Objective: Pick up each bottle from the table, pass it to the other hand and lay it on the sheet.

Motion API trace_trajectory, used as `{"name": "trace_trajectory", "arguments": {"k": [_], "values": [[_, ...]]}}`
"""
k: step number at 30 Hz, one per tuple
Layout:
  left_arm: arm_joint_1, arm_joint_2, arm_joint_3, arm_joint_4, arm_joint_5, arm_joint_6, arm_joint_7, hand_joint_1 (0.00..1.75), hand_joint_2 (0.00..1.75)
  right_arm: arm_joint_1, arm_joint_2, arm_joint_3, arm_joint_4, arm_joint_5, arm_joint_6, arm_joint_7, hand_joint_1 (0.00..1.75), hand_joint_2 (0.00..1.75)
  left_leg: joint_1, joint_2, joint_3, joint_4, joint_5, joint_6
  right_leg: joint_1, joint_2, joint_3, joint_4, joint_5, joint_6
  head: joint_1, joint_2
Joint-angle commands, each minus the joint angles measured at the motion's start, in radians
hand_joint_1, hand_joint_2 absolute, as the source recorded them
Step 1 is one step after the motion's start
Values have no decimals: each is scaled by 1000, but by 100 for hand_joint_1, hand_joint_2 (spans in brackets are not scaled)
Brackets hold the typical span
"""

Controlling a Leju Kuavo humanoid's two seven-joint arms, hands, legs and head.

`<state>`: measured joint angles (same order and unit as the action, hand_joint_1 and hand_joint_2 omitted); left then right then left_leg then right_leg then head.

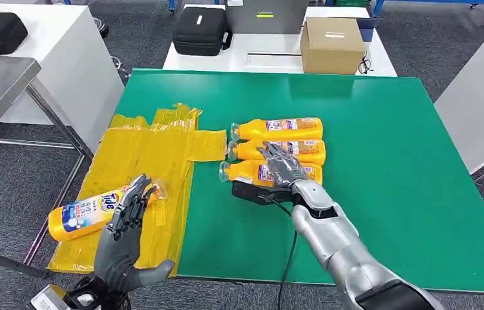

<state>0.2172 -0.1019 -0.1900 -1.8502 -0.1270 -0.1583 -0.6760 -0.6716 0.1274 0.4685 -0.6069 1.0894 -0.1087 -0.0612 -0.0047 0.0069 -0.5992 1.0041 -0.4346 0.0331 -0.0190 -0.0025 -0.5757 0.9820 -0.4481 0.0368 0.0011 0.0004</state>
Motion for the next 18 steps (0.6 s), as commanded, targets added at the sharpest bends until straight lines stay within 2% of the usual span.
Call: {"name": "trace_trajectory", "arguments": {"k": [1, 9, 18], "values": [[-10, 28, -11, 69, -5, 11, -22, 0, 175, -51, -53, 49, 92, 31, 12, 45, 0, 175, 0, -2, 2, -1, 0, -1, 0, -1, 2, -1, 0, -1, 0, 0], [20, 35, -2, 64, -2, 60, -22, 0, 175, -51, -75, 35, 92, 38, 39, 51, 0, 175, 1, -2, 3, -1, 0, -2, 1, -1, 4, -2, -1, -1, 0, 0], [33, 25, 14, 52, 3, 51, -22, 0, 175, -75, -74, 40, 147, 51, 70, 61, 0, 175, 1, -1, 2, 0, 0, -1, 1, 0, 3, -1, 0, -1, 0, 0]]}}
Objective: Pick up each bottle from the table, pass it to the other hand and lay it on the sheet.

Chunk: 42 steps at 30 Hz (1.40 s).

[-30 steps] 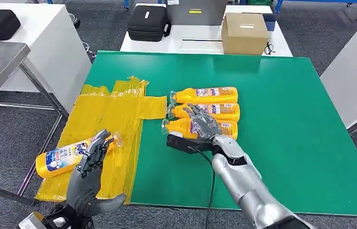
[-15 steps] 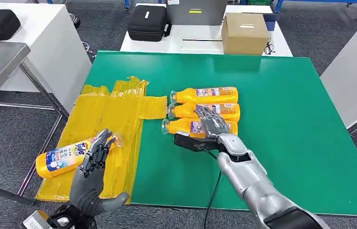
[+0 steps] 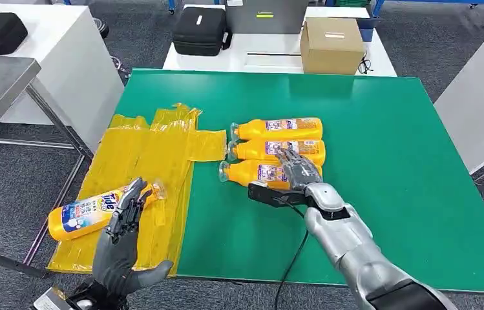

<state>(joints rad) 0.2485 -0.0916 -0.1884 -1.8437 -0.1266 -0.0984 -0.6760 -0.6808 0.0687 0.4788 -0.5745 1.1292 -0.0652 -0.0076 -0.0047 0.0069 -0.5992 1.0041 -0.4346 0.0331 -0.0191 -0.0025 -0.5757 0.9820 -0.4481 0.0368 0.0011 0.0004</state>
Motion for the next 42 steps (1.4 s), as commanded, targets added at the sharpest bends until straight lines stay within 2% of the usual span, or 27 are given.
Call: {"name": "trace_trajectory", "arguments": {"k": [1, 15, 27, 32, 36, 42], "values": [[2, 14, 12, 45, 3, -9, -22, 0, 175, -66, -15, 30, 114, 11, 27, 7, 0, 175, 0, -1, 2, -1, 0, -1, 0, 0, 2, -1, 0, -1, 0, 0], [-4, -40, 88, 56, -12, -85, -22, 0, 175, -56, -19, 61, 132, 29, 84, -5, 0, 175, 1, -1, 3, -1, 0, -1, 1, -1, 3, -1, 0, -1, 0, 0], [-20, -49, 106, 73, -16, -108, -22, 0, 175, -48, -14, 100, 150, 45, 127, -28, 0, 175, 1, -2, 4, -1, 0, -1, 1, -1, 5, -2, 0, -1, 0, 0], [-14, -58, 125, 71, -22, -123, -22, 0, 175, -29, -38, 115, 75, 46, 116, -35, 0, 175, 2, -1, 7, -2, 0, -2, 2, 0, 6, -3, 0, -2, 0, 0], [-25, -62, 134, 77, -22, -140, -22, 0, 175, 1, -79, 140, -52, 54, 127, -13, 0, 175, 1, -1, 6, -1, 0, -2, 1, -1, 5, -2, 0, -2, 0, 0], [-35, -61, 135, 84, -16, -147, -22, 0, 175, 12, -94, 151, -94, 61, 145, 1, 0, 175, 1, -1, 7, -1, 0, -2, 1, 0, 6, -2, 0, -2, 0, 0]]}}
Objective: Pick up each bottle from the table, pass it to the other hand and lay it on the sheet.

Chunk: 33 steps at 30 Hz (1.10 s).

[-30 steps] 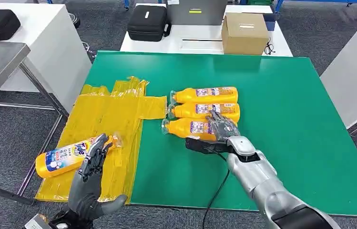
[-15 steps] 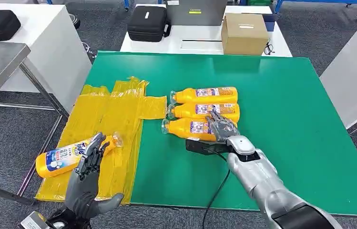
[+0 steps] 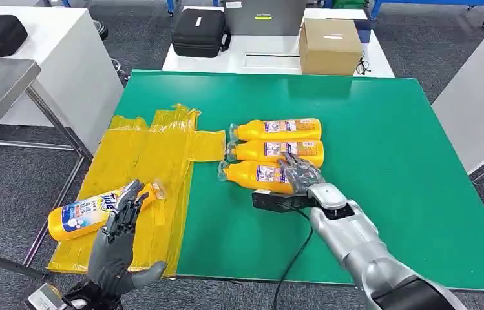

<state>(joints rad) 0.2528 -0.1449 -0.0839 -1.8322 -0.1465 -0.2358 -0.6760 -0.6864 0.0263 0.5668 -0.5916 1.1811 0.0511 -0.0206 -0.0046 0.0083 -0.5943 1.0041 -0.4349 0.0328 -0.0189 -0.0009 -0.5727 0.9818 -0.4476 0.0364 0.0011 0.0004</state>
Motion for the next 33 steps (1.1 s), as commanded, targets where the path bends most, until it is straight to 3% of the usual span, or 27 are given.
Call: {"name": "trace_trajectory", "arguments": {"k": [1, 12, 24, 25, 33], "values": [[-42, -7, 31, 74, 5, -12, -22, 0, 175, 22, -57, 66, -87, 10, 34, 16, 0, 175, 0, -2, 1, -1, 0, -1, 0, -2, 2, -1, -1, -1, 0, 0], [-48, 5, 29, 98, 19, -18, -22, 0, 175, 111, -173, 109, -292, 31, 90, 25, 0, 175, 1, -4, 0, -1, 0, -1, 0, -4, 2, -1, -1, -1, 0, 0], [-54, 6, 29, 108, 25, -18, -22, 0, 175, 126, -200, 113, -349, 32, 108, 28, 0, 175, 1, -4, -1, 0, 0, -2, 1, -3, 2, -1, -1, -1, 0, 0], [-62, 7, 34, 119, 26, -20, -22, 0, 175, 152, -239, 114, -436, 34, 133, 43, 0, 175, 0, -3, -1, -1, 0, -1, 0, -3, 1, -1, -1, -1, 0, 0], [-49, 8, 46, 122, 35, -27, -22, 0, 175, 223, -290, 110, -526, 23, 149, 47, 0, 175, 1, -4, -1, -1, 0, -1, 0, -3, 2, -2, -1, -1, 0, 0]]}}
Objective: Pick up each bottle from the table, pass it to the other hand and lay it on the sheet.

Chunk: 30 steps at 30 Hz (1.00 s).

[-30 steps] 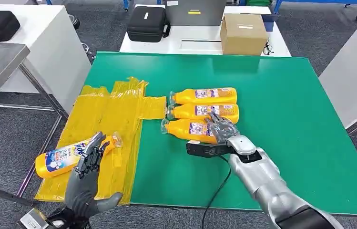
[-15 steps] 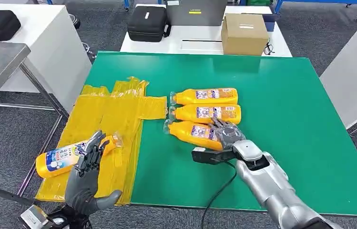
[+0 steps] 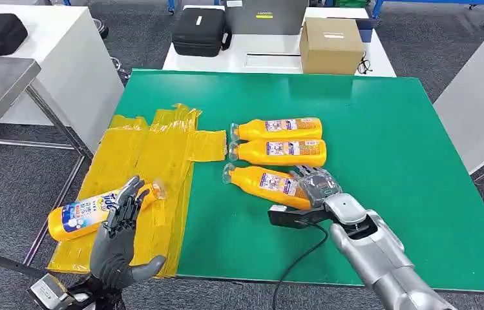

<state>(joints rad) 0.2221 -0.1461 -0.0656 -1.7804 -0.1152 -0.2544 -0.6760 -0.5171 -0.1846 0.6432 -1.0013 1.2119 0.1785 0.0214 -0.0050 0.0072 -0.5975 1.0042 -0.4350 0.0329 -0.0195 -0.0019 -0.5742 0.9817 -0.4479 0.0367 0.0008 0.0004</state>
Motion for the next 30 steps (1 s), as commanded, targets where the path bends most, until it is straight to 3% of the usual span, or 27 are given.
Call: {"name": "trace_trajectory", "arguments": {"k": [1, 8, 11, 16, 19, 24, 30], "values": [[-16, 9, 29, 70, 4, -9, -22, 0, 175, 60, -79, 35, -116, -9, 22, 5, 0, 175, 1, -3, 2, -1, 0, -1, 1, -2, 3, -1, -1, -1, 0, 0], [-14, 7, 30, 70, 4, -9, -22, 0, 175, 64, -76, 36, -113, -11, 26, 5, 0, 175, 1, -1, 2, -1, -1, -2, 1, -1, 3, -1, 0, -2, 0, 0], [-22, -5, 41, 85, -3, -31, -22, 0, 175, 40, -25, 49, -19, -29, 38, -10, 0, 175, 2, -1, 3, -1, -1, -2, 2, 0, 4, -2, 0, -2, 0, 0], [-13, -19, 53, 86, -23, -17, -22, 0, 175, -62, 141, 43, 266, -31, -59, 27, 0, 175, 3, 3, 5, -3, -1, -3, 3, 4, 6, -4, 1, -3, 0, 0], [-7, -18, 55, 80, -22, -15, -22, 0, 175, -95, 172, 49, 331, -18, -81, 33, 0, 175, 2, 8, 5, -2, -1, -2, 2, 9, 3, -2, 2, -2, 0, 0], [-7, -19, 57, 82, -24, -13, -22, 0, 175, -99, 175, 41, 351, -24, -92, 28, 0, 175, 3, 2, 5, -1, 0, -3, 3, 2, 4, -2, 0, -2, 0, 0], [-2, -37, 74, 79, -30, -4, -22, 0, 175, -159, 291, -14, 485, -9, -147, 98, 0, 175, 2, 5, 6, -1, -1, -2, 3, 6, 4, -1, 1, -2, 0, 0]]}}
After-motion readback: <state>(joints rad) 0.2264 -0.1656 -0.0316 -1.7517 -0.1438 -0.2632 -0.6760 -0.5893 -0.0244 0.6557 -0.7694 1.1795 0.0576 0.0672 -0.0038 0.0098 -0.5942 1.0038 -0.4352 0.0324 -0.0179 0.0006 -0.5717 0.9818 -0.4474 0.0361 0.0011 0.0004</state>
